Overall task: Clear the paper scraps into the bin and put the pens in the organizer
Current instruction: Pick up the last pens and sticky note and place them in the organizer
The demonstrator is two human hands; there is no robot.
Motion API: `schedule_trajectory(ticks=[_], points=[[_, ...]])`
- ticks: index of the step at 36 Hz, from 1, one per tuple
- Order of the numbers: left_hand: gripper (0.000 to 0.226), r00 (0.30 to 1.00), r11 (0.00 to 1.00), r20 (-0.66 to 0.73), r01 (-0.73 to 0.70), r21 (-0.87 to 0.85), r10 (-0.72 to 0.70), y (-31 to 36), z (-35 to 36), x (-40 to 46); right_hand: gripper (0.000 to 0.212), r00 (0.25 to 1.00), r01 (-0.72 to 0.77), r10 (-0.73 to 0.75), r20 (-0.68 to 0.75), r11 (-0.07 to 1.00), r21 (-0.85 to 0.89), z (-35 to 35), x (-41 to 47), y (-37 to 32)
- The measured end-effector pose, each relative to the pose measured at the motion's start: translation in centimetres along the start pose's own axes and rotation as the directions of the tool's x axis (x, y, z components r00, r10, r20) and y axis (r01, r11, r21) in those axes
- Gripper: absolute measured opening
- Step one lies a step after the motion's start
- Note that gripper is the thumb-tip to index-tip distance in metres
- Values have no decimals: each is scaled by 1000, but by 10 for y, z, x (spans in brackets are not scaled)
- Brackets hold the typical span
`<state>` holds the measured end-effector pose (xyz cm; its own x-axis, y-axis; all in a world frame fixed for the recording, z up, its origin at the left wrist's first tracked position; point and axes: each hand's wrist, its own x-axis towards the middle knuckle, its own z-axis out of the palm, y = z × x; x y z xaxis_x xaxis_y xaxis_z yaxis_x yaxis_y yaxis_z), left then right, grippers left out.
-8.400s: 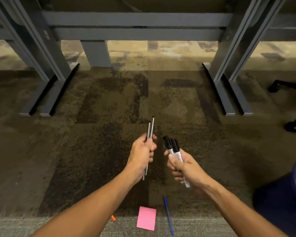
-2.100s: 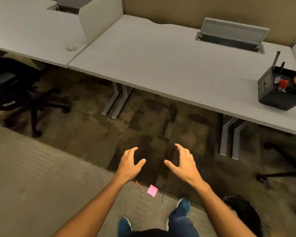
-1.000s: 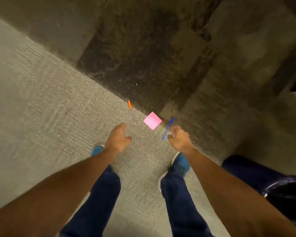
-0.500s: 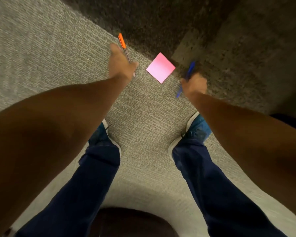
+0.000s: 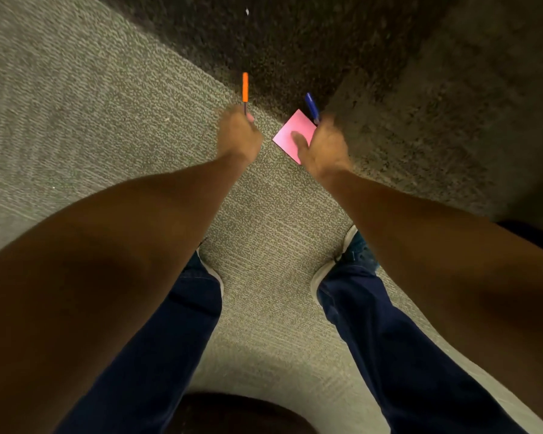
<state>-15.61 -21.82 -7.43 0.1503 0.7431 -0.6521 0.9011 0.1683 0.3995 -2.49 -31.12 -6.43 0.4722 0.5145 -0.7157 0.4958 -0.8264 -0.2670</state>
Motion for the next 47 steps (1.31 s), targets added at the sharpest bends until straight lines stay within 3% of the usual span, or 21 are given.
schedule_trajectory(ticks=[4, 7, 11, 14, 18, 22, 25, 29, 34, 39, 47], points=[[22, 1000, 1000, -3, -5, -29, 5, 2, 4, -2, 87, 1000, -28, 26, -12, 976, -216, 8, 3, -9], [22, 1000, 998, 2, 18, -65, -18, 2, 6, -2, 94, 996, -74, 58, -63, 949, -305, 13, 2, -13], [20, 999, 992, 37, 33, -118, -29, 1, 4, -4, 93, 993, -102, 78, -87, 940, -326, 13, 3, -13], [18, 996, 984, 84, 48, -172, -34, 1, 0, -6, 73, 994, -107, 94, -57, 944, -312, 8, 6, -15], [18, 988, 976, 145, 84, -202, -55, 2, -12, -13, 43, 991, -128, 132, 19, 981, -144, -5, 3, -15], [18, 975, 975, 214, 101, -200, -57, 5, -36, -31, 39, 987, -158, 151, 59, 974, 163, -17, -19, -14], [17, 956, 984, 292, 79, -162, -28, 11, -64, -51, 40, 990, -139, 124, 69, 947, 288, -30, -48, -14], [21, 924, 992, 383, 53, -118, -4, 14, -108, -79, 40, 992, -107, 80, 99, 945, 308, -58, -92, -18], [18, 940, 993, 336, 83, -81, -51, 20, -160, -121, 40, 992, -61, 23, 128, 952, 300, -107, -145, -32], [18, 949, 967, 303, 156, -200, -90, 49, -209, -167, 31, 994, -108, 93, 58, 918, 381, -163, -195, -53], [23, 965, 957, 262, 105, -271, -32, 97, -302, -239, 31, 993, -109, 118, 10, 877, 469, -247, -285, -88]])
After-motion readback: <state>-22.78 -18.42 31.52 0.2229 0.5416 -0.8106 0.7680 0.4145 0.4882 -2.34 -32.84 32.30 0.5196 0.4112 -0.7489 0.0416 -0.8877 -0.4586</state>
